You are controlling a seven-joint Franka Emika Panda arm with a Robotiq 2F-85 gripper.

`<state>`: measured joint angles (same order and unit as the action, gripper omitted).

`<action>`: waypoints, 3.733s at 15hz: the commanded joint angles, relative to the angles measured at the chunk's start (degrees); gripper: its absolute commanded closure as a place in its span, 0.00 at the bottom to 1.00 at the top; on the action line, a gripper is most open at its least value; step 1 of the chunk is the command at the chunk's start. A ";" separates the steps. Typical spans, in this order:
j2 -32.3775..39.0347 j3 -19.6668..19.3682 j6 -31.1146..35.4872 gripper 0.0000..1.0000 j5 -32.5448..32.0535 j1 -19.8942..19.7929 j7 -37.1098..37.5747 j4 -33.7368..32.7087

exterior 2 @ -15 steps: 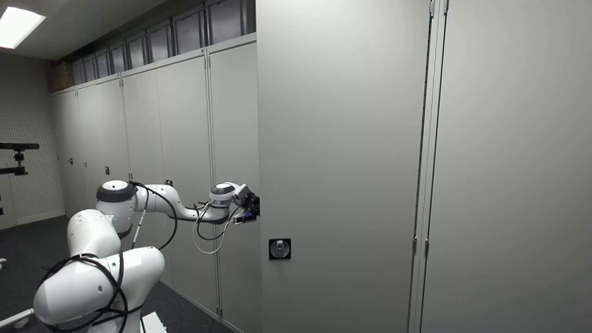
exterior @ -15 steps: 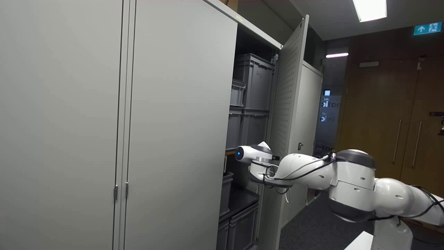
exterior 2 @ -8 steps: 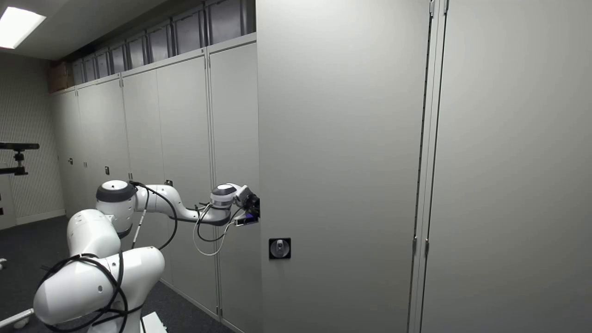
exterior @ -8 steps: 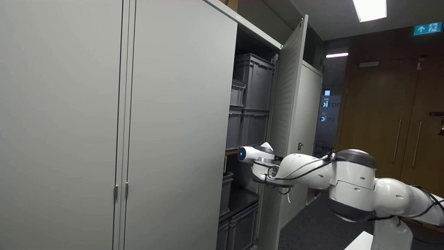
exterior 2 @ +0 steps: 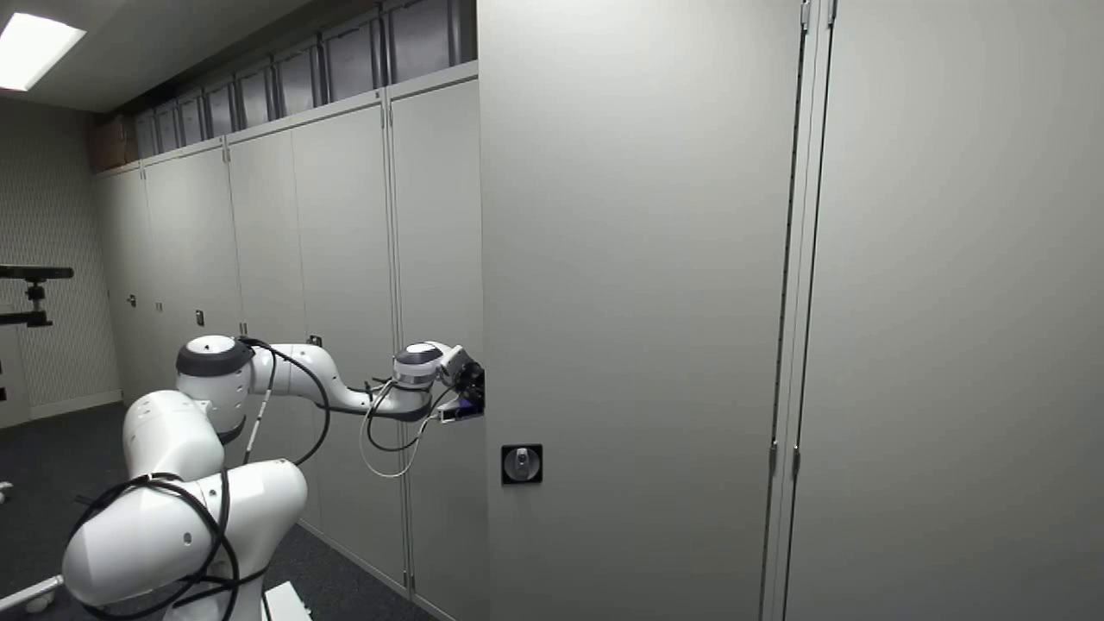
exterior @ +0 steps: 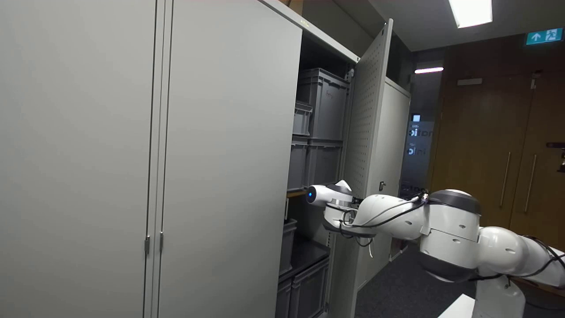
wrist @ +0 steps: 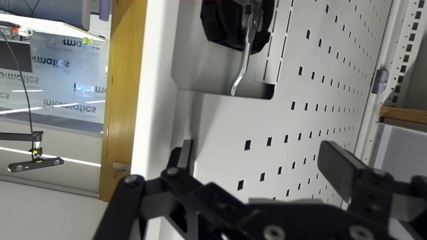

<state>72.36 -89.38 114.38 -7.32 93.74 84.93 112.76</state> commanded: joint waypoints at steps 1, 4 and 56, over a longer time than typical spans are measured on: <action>-2.77 -1.20 0.39 0.00 -2.09 2.14 1.15 3.14; -2.82 -1.68 0.72 0.00 -2.04 2.70 1.14 4.18; -3.12 -9.71 16.38 0.00 1.49 6.71 -4.49 24.83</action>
<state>70.33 -97.21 127.66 -6.36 99.84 82.79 135.00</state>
